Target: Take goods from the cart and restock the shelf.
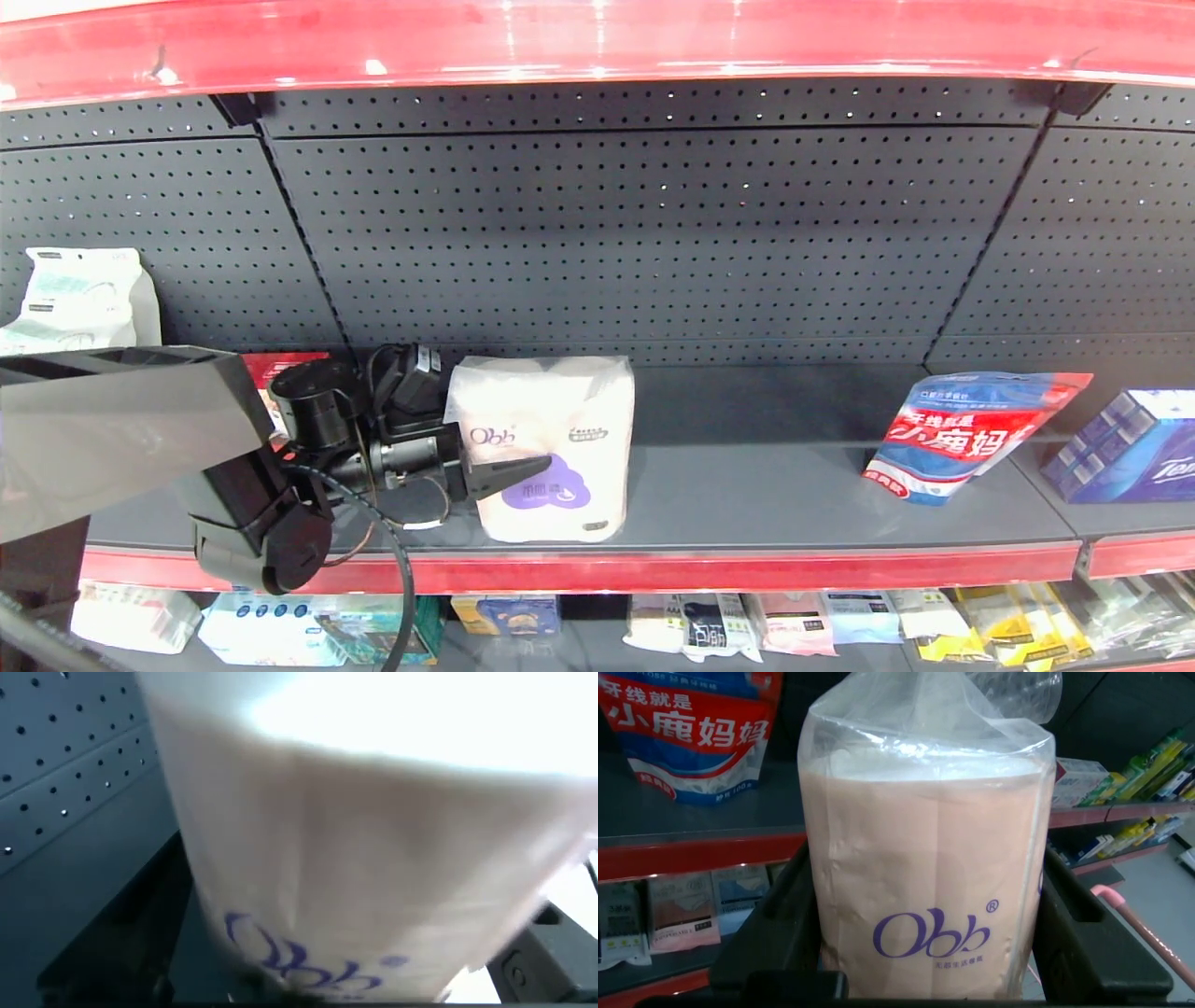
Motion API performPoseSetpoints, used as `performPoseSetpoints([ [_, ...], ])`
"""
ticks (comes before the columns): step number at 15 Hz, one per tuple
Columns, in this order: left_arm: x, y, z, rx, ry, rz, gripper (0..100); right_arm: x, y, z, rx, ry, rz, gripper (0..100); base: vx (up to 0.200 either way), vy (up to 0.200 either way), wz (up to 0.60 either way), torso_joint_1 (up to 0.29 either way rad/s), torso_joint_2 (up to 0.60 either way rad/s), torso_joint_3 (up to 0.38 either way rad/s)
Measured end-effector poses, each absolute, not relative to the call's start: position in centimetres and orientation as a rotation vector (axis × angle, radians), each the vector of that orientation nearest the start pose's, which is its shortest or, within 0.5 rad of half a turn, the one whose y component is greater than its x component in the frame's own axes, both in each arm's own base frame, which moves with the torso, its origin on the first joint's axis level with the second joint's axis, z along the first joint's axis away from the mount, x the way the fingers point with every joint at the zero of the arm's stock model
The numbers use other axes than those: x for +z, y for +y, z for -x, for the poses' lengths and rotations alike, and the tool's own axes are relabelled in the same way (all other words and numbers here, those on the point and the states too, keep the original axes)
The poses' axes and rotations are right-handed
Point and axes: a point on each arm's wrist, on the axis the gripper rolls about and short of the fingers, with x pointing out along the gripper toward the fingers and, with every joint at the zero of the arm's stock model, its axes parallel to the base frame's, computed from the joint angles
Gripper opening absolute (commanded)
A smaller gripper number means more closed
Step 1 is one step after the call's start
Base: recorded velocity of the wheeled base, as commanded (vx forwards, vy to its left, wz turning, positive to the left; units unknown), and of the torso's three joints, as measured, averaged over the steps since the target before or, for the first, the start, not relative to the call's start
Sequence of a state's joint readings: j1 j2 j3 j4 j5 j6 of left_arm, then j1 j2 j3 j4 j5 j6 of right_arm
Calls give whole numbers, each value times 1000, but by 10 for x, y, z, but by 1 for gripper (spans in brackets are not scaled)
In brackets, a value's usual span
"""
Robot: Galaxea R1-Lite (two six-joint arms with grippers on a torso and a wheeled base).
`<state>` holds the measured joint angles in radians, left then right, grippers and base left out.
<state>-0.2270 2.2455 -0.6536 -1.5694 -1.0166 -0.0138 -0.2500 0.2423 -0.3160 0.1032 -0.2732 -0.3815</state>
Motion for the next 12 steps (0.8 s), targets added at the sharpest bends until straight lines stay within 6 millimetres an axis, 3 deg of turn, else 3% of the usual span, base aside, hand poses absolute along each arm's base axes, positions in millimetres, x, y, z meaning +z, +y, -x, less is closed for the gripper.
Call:
performPoseSetpoints([
  [12, 96, -87, -321, -1238, 3, 70, 100, 158, -1, 22, -506, 123, 372, 0, 0, 0, 0, 0, 0, 0],
])
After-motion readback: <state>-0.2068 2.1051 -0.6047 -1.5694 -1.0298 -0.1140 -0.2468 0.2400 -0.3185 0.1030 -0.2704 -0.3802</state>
